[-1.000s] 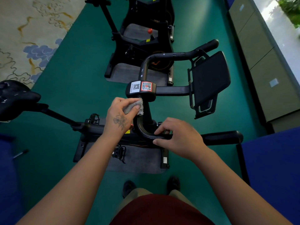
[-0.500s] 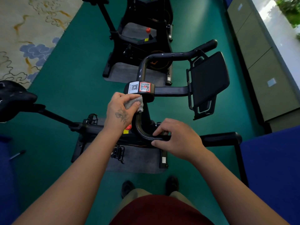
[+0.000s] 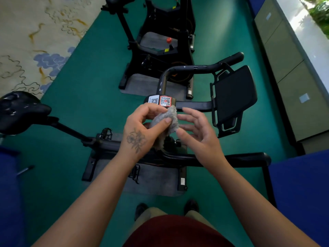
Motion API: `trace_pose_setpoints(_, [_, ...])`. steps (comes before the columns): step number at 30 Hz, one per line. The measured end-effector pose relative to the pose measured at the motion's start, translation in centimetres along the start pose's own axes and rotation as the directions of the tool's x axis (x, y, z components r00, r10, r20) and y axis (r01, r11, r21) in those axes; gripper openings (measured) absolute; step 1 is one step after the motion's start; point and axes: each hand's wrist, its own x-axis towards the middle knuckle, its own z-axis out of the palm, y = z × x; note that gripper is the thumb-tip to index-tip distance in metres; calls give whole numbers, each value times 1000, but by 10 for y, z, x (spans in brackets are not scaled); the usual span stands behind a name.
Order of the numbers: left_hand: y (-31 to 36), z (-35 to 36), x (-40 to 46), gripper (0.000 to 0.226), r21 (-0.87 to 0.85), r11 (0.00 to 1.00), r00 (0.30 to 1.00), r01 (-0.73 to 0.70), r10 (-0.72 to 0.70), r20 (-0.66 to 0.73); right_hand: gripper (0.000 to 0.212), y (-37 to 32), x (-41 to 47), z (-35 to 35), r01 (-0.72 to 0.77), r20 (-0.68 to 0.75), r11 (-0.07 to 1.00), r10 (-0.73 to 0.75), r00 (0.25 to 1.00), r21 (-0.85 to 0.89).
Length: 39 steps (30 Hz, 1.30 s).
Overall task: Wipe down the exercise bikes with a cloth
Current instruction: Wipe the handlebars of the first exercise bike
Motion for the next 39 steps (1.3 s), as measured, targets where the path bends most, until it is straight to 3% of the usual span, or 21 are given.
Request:
trace_pose_setpoints(5, [3,8,-5,16,-61,998,999,-9,12,46,48,-9,8,6,-41,23,961,36,999,273])
trace_pose_setpoints(14, [-5,-4,-5,15,14,999,991,39,-41,131,39,-3,12,8,-79,-66,963,99,993,259])
trace_pose_setpoints(20, [-1,-8,7,25,115,992,990,-45,29,138,37,-8,21,6,-50,-135,946,97,986,319])
trace_pose_setpoints(24, [-17,-28,21,45,221,974,995,-55,34,96,29,-12,30,1,-36,-208,985,71,976,170])
trace_pose_setpoints(29, [-46,-43,21,68,316,946,980,-79,16,196,23,0,37,-9,-33,-252,997,14,968,-73])
trace_pose_setpoints(35, [-64,-38,20,91,392,918,959,-59,-57,279,24,24,56,9,-259,-185,950,227,956,-173])
trace_pose_setpoints(39, [-72,-39,26,95,382,920,953,-82,-40,300,30,37,71,22,-305,-208,933,265,941,-192])
